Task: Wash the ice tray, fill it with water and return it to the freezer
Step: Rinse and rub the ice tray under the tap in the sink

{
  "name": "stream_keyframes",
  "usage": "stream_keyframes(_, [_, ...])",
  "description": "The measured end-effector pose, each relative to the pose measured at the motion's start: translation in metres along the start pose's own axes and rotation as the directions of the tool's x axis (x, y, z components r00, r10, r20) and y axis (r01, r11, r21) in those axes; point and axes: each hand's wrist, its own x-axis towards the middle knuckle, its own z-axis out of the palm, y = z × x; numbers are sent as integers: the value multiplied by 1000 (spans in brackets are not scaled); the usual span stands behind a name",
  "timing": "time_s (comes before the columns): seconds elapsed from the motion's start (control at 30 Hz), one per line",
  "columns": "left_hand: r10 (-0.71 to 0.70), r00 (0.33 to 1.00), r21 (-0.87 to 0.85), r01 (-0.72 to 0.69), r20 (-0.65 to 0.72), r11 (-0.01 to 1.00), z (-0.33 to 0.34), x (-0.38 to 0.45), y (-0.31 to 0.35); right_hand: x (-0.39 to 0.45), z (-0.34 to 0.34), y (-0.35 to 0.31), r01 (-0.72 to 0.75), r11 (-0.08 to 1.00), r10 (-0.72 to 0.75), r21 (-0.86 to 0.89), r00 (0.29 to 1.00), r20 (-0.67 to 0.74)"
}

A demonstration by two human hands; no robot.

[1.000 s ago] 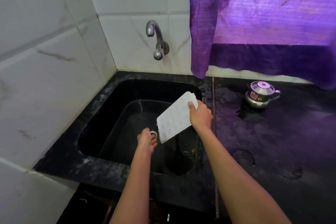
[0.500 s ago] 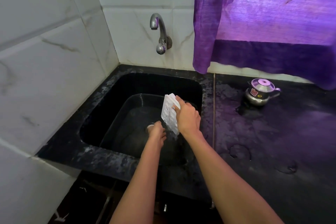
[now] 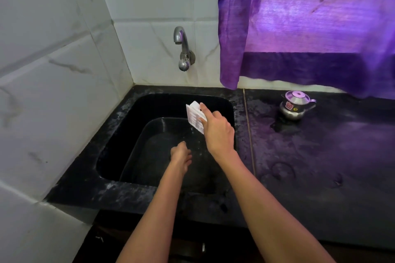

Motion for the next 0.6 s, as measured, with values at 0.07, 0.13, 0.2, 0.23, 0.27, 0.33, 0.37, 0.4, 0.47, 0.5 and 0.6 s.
stream_keyframes(0.07, [-4, 1000, 14, 4, 17, 1000, -7, -1, -1, -2, -6, -8, 5, 1000, -5, 13, 999, -49])
stream_keyframes(0.13, [1, 999, 18, -1, 36, 1000, -13, -2, -3, -6, -10, -14, 9, 1000, -7, 21, 998, -57])
stream_keyframes(0.2, [7, 999, 9, -7, 54, 1000, -19, -2, -6, -11, -10, -17, -4, 1000, 5, 26, 999, -53])
stream_keyframes(0.23, [9, 998, 3, -9, 60, 1000, -22, -2, -8, -15, -10, -18, -16, 998, 20, 59, 998, -66])
stream_keyframes(0.27, [11, 998, -5, -11, 64, 1000, -26, -2, -10, -20, -8, -19, -28, 995, 37, 99, 995, -89])
stream_keyframes(0.33, [8, 998, -23, -7, 69, 1000, -33, -4, -14, -31, -4, -23, -47, 992, 57, 114, 995, -85])
stream_keyframes(0.37, [4, 998, -28, -2, 70, 1000, -36, -5, -16, -35, -3, -24, -57, 994, 63, 94, 996, -57])
stream_keyframes(0.4, [1, 998, -28, 1, 69, 1000, -38, -6, -18, -39, -1, -24, -69, 993, 73, 91, 996, -46])
stream_keyframes(0.47, [-6, 997, -18, 7, 75, 1000, -42, -10, -21, -50, 2, -27, -90, 987, 99, 131, 993, -65])
stream_keyframes(0.5, [-14, 997, -16, 15, 78, 1000, -44, -13, -22, -55, 3, -30, -88, 988, 96, 124, 993, -66])
stream_keyframes(0.6, [-33, 996, -31, 36, 83, 999, -48, -19, -27, -68, 4, -31, -83, 990, 91, 118, 993, -69])
